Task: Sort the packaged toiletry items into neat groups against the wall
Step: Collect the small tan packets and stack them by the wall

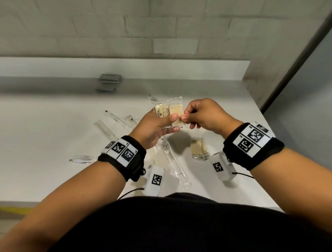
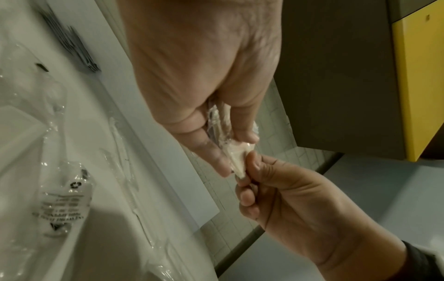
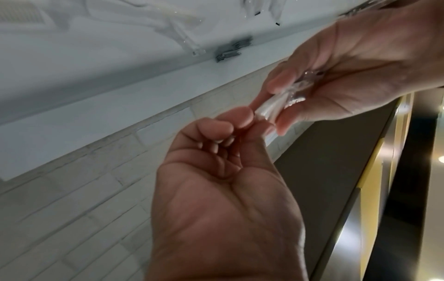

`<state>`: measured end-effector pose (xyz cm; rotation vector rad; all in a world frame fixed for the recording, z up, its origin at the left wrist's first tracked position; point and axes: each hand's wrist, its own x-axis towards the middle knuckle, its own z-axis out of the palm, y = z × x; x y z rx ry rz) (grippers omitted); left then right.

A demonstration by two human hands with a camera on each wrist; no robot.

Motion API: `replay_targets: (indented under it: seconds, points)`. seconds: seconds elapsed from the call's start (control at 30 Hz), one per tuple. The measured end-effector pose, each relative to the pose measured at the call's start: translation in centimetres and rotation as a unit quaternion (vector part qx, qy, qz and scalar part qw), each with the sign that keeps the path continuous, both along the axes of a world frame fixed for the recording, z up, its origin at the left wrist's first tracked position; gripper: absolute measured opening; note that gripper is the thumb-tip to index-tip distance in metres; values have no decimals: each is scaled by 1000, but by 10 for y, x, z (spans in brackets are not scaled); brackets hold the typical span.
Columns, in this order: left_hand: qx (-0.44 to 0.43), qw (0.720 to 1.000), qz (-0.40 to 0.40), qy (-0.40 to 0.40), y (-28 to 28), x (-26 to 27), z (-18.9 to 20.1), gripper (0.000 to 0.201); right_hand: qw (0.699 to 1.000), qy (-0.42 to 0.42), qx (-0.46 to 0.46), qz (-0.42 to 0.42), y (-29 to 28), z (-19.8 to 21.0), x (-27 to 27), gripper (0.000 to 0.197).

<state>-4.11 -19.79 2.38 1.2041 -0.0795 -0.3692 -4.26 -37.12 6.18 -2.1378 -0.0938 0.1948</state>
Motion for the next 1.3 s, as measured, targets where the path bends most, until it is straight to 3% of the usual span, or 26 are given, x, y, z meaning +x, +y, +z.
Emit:
replay_targets:
  seconds: [0.23,0.37,0.5,0.6,0.8,1.0,1.13,1.23,1.3]
  points:
    - [7,1000,2,-5,-1,-1,-1,29,999,-1,-35,29,-3,5,1,12]
    - [44,999,-17,-19,-3,0,-1,26,998,-37,21,36,-2,15,6,16]
    - [77,997,8,-14,-4,4,-1,16,989,-121,-82,11,1,21,17,6]
    - [89,995,47,0,3,8,-2,21,994,-99,-49,18,-6,25,22,12]
    - [82,997,11,8,-3,3,-2,25,995,-86,-58,9,-10,20,25,18]
    - [126,992,5,5,-18,3,-8,13,998,7,-16,64,-20,7,23,14]
    - [126,990,-16,57,-17,2,-17,14,990,73,-98,70,-33,-9,25,13]
    - [74,992,-37,97,-8,3,-19,21,956,121,-248,102,-36,-33,23,8]
    - [56,993,-63,88,-3,2,-19,30,931,103,-336,101,-37,-46,21,17]
